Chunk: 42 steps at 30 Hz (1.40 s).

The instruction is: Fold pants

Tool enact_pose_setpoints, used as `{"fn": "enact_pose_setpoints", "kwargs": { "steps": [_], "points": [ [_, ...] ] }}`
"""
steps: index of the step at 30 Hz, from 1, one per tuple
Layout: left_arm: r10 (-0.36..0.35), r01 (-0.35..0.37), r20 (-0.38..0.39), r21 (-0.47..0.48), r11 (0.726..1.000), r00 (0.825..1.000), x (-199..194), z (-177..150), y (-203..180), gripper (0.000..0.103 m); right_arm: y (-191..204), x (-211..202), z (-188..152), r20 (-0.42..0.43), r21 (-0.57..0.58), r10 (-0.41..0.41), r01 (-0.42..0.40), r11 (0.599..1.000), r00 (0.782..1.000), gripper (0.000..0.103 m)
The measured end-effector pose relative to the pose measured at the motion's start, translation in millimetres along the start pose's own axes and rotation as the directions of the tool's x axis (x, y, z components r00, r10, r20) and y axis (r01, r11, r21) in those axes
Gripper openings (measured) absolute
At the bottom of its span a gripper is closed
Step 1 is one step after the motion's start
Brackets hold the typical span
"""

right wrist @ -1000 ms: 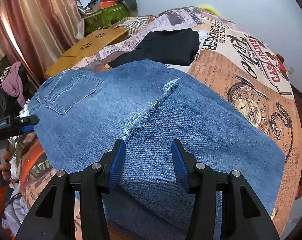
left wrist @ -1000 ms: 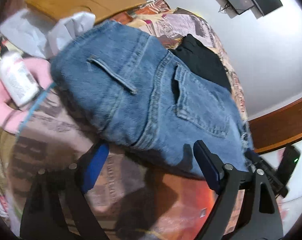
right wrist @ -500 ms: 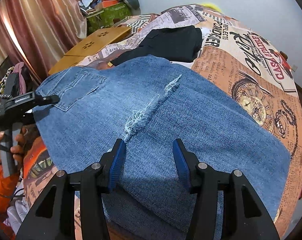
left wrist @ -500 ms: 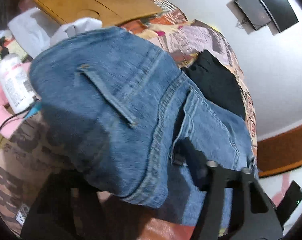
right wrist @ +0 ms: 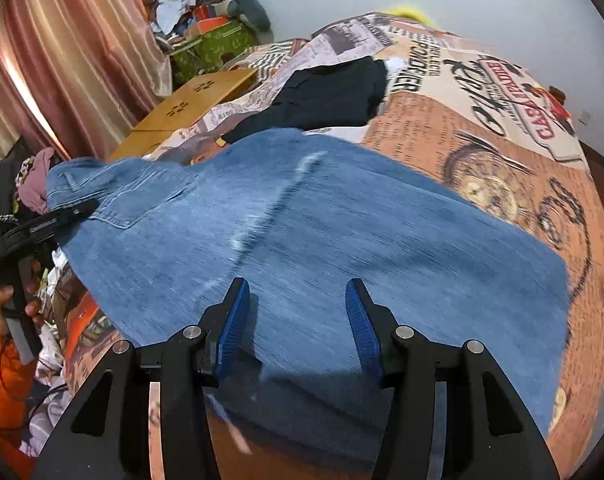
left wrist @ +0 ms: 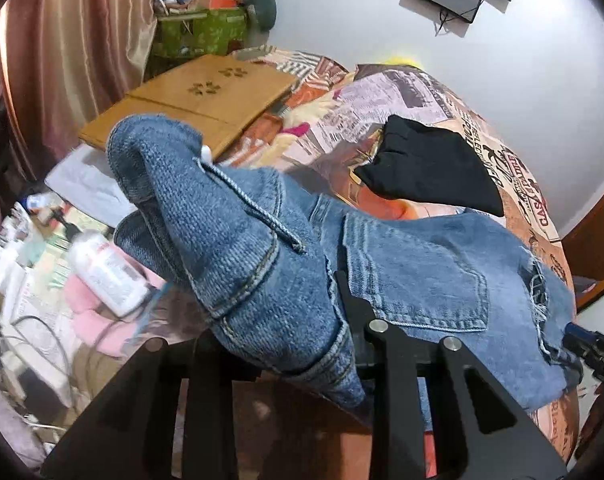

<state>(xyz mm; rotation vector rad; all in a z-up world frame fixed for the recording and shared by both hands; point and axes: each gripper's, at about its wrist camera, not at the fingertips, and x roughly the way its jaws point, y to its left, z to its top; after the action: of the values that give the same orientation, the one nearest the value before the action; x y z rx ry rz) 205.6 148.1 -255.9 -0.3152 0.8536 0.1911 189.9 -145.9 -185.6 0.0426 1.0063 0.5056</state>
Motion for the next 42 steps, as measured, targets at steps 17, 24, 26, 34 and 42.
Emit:
{"fn": "enact_pose_setpoints", "kwargs": {
  "steps": [17,24,26,34,42],
  "points": [
    [-0.030,-0.062,0.306,0.287,0.956,0.952,-105,45,-118,0.028,-116,-51,-53,0.035,0.242,-0.181,0.167,0.956,0.983,0.047],
    [-0.145,0.001,0.329,0.401,0.916,0.933,-118,51,-194,0.027,-123,-38,-69,0.044,0.252,-0.131,0.116,0.961,0.990,0.048],
    [-0.185,0.040,0.312,0.418,0.908,0.932,-119,52,-213,0.026,-125,-37,-70,0.048,0.259,-0.115,0.098,0.961,0.992,0.048],
    [-0.356,0.220,0.205,0.488,0.845,0.912,-109,46,-287,0.024,-131,-35,-74,0.065,0.289,-0.069,0.048,0.956,0.995,0.048],
    [-0.407,0.323,0.044,0.535,0.780,0.912,-76,17,-343,0.024,-133,-37,-75,0.078,0.296,-0.049,0.024,0.955,0.996,0.048]
  ]
}}
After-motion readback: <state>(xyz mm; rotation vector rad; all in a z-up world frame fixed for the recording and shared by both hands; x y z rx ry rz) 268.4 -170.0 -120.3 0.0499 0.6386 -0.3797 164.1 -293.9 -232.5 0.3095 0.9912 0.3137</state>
